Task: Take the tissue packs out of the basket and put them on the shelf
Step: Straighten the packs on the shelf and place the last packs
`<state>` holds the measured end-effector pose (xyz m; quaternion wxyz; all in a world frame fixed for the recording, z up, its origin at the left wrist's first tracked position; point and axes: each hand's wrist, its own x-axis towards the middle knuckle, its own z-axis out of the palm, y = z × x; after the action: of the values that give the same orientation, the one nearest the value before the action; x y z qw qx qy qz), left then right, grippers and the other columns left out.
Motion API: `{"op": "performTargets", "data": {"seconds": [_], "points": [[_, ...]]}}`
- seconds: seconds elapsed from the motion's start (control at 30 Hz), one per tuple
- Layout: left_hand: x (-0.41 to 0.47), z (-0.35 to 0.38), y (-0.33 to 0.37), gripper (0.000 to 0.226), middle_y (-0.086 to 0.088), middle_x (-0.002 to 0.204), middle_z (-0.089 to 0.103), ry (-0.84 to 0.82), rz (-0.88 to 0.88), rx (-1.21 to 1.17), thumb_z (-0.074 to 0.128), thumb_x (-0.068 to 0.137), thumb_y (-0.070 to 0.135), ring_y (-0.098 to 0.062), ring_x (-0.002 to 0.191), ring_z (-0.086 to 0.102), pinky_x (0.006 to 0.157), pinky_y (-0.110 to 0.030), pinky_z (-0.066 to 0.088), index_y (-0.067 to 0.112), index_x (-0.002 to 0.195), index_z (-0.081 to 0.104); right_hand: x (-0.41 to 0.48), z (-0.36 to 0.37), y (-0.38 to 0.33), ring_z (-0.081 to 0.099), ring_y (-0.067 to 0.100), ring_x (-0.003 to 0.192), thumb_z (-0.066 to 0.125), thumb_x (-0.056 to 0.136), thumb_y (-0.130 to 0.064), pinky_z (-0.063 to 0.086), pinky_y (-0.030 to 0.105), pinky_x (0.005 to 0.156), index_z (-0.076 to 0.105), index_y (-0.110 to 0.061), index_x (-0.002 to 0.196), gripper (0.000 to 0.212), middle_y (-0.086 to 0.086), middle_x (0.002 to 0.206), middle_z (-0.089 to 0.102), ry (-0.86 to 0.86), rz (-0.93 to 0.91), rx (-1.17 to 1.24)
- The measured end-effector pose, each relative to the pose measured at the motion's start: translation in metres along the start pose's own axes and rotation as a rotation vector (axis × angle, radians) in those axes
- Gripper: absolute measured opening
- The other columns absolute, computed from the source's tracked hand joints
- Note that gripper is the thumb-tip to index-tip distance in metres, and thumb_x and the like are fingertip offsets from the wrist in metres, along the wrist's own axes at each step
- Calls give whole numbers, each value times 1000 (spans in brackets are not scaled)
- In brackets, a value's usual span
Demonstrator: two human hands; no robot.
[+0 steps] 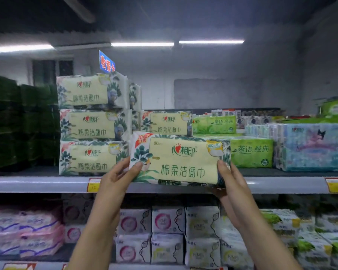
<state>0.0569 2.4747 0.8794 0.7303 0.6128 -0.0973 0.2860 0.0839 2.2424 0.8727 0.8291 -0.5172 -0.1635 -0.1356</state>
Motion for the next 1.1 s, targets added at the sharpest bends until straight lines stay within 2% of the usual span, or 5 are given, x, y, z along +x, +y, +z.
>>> {"op": "performTargets", "data": {"seconds": [0.13,0.27,0.67,0.93,1.1], "points": [[22,-1,8,54,9,120,65,-18,60,45,68,78,34,-10,112,60,96,-27,43,18,128,59,20,9,-5,44,14,130,70,67,-55,36,47,110,27,-30,146,94,-11,140,47,-52,-50,-16],[41,1,21,43,22,98,69,-43,118,96,65,80,31,13,82,64,68,-10,47,24,121,58,42,20,-12,60,14,113,58,87,-39,49,38,96,49,-24,132,49,-4,120,67,-72,-114,-46],[99,-4,39,47,9,109,71,-66,254,273,66,77,51,-6,104,63,89,-30,47,23,115,67,86,52,-25,52,18,124,60,66,-68,42,48,105,39,-30,139,85,-5,133,56,-104,-237,-222],[134,-3,25,21,-3,94,74,-58,227,334,64,86,37,-14,94,66,76,-25,45,19,91,73,118,57,-41,41,-23,86,42,96,-43,35,13,88,40,-51,106,13,-40,97,41,-172,-284,-499],[140,-8,15,22,-10,94,74,-35,241,345,64,86,38,-30,94,69,88,-49,54,20,93,73,130,64,-32,38,-37,74,40,98,-39,34,-3,67,35,-52,109,17,-41,96,38,-199,-291,-578]]}}
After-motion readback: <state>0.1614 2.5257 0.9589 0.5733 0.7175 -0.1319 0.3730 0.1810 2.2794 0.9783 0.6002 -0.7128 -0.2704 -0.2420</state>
